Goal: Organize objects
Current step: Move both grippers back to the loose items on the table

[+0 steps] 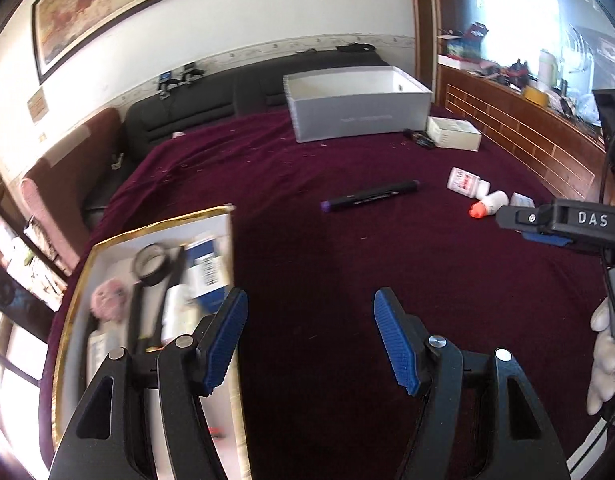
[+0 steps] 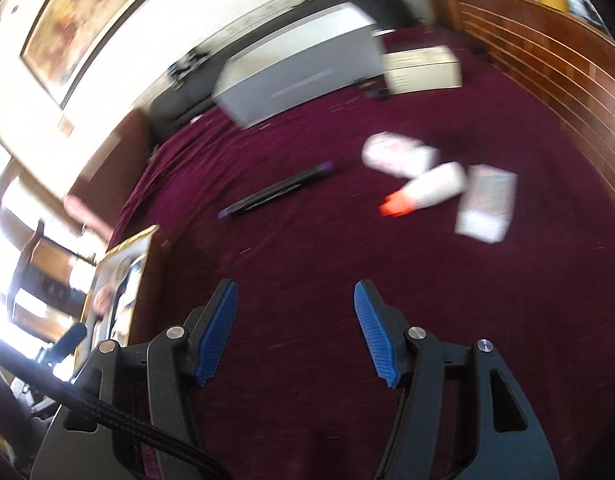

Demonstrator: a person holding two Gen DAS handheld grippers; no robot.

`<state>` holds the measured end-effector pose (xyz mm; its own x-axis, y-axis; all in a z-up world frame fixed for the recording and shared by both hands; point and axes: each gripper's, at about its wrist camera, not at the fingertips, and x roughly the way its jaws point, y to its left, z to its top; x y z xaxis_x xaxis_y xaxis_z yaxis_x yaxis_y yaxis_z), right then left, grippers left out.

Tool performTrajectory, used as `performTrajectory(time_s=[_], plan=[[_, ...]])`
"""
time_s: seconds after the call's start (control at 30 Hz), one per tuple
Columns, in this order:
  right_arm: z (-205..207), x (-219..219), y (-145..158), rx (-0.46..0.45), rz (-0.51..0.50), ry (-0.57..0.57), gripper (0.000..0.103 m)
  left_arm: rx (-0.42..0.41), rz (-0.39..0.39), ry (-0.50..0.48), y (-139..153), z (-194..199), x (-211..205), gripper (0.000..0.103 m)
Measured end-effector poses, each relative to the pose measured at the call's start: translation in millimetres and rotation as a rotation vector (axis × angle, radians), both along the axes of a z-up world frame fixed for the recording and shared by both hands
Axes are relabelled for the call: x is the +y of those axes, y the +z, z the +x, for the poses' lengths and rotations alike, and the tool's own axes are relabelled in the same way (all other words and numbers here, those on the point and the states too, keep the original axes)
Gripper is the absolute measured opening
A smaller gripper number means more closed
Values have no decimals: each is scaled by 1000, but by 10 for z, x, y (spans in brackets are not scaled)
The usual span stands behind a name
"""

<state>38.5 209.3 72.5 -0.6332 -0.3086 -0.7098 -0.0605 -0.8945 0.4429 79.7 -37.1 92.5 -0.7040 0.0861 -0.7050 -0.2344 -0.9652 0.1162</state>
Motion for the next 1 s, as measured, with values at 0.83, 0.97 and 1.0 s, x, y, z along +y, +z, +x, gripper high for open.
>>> performTrajectory(time_s=[0.83, 0.97, 1.0], plan=[[-1116, 1158, -135, -7, -58, -182, 61, -186, 63, -35, -833, -524, 502, 81], [-1478, 984, -254, -93, -46, -131, 61, -192, 60, -45, -852, -529, 531, 86], [-1523, 945, -286, -109, -53, -123, 61, -193, 58, -46, -853, -530, 536, 87]])
